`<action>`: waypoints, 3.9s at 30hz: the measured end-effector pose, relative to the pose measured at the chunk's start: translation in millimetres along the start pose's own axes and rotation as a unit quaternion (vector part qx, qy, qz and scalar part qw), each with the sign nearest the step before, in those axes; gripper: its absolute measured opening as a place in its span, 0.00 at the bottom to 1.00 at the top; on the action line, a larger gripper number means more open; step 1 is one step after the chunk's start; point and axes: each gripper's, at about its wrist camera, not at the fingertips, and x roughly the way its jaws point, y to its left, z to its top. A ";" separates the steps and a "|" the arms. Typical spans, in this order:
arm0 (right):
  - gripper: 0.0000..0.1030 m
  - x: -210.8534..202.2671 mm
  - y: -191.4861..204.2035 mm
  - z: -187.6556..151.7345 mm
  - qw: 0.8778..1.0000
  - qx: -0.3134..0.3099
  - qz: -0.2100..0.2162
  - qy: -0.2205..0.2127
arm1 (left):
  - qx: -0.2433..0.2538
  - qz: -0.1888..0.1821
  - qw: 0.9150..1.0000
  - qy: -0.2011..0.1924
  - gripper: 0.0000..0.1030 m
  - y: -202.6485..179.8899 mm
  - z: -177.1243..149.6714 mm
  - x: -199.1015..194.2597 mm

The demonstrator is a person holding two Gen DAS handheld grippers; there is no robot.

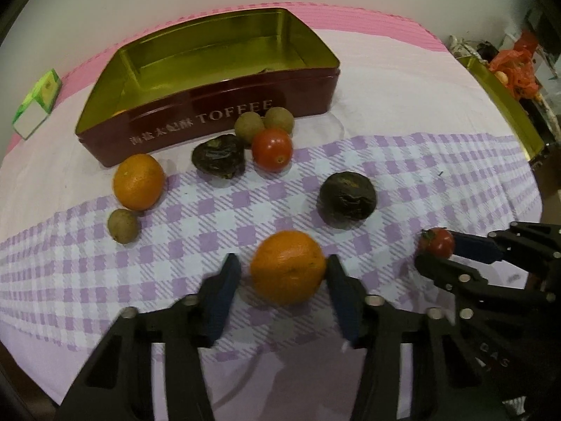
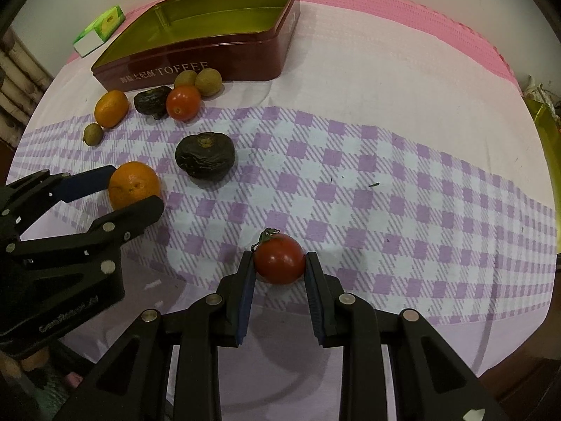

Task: Organize fruits
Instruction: 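Grasp the red cherry tomato with the right tool while the left tool grasps an orange, then carry the orange and cherry tomato over the red tin with both tools, then open the left tool over the tin while the right tool releases the tomato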

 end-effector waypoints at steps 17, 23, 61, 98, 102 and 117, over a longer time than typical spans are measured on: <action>0.25 -0.8 6.8 1.2 1.000 -0.003 -0.004 0.001 | -0.029 0.013 0.999 -0.008 0.42 20.6 -6.2 -13.7; 0.25 -0.9 -0.5 -1.9 1.000 -0.006 -0.009 0.002 | -0.035 0.018 0.999 -0.012 0.42 30.4 -9.1 -17.8; 0.25 -46.8 50.4 102.9 0.995 -0.045 0.011 -0.087 | -0.093 0.068 0.989 -0.088 0.42 105.6 39.3 -71.1; 0.25 11.2 57.7 178.3 0.997 -0.042 0.021 -0.068 | -0.096 0.060 0.992 -0.056 0.42 131.0 109.1 -6.0; 0.26 13.1 57.4 179.3 0.997 -0.041 0.024 -0.064 | -0.091 0.062 0.992 -0.055 0.42 130.4 109.6 -4.4; 0.30 11.0 58.1 176.7 0.997 -0.034 0.029 -0.070 | -0.081 0.062 0.993 -0.051 0.46 127.8 113.6 -4.5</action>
